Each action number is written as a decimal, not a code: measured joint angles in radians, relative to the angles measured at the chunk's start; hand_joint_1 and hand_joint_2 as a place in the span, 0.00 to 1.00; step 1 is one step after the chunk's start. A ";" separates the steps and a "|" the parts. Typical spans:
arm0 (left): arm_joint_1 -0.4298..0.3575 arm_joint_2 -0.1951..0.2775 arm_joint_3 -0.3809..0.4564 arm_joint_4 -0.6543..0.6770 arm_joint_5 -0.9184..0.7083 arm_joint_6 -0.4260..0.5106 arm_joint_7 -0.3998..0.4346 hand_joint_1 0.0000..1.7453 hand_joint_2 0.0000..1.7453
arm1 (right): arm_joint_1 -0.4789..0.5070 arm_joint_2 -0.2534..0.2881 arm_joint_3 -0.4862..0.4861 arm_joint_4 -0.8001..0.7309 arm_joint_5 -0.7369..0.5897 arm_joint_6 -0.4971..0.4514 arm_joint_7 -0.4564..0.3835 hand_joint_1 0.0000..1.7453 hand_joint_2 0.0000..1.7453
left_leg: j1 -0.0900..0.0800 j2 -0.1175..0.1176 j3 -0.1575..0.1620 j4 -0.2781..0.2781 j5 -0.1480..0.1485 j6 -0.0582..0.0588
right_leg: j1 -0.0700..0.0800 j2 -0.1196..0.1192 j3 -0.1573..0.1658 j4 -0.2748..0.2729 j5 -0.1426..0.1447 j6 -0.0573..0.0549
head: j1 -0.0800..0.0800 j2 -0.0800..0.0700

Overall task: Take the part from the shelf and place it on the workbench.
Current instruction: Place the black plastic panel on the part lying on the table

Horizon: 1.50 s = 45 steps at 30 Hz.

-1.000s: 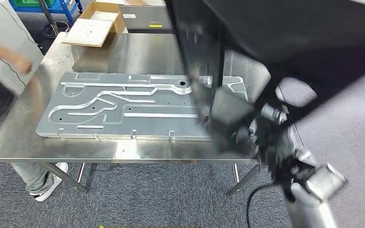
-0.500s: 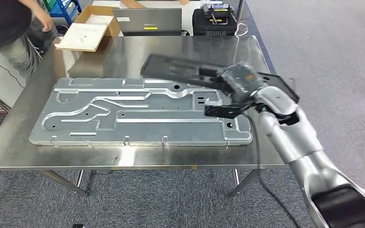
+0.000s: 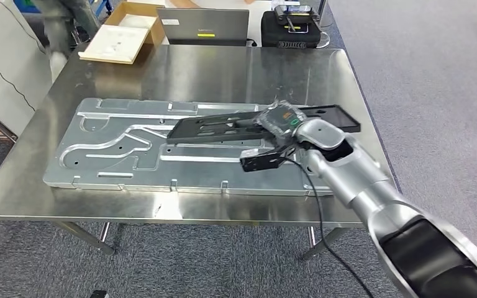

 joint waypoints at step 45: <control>0.010 -0.018 -0.078 0.000 0.028 0.023 -0.116 0.00 0.00 | 0.535 -0.042 -0.446 -0.821 -0.633 -0.258 -0.312 0.00 0.00 | 0.003 0.005 -0.073 0.198 -0.080 -0.039 | 0.008 -0.009 0.127 -0.176 0.023 -0.033 | 0.000 0.000</control>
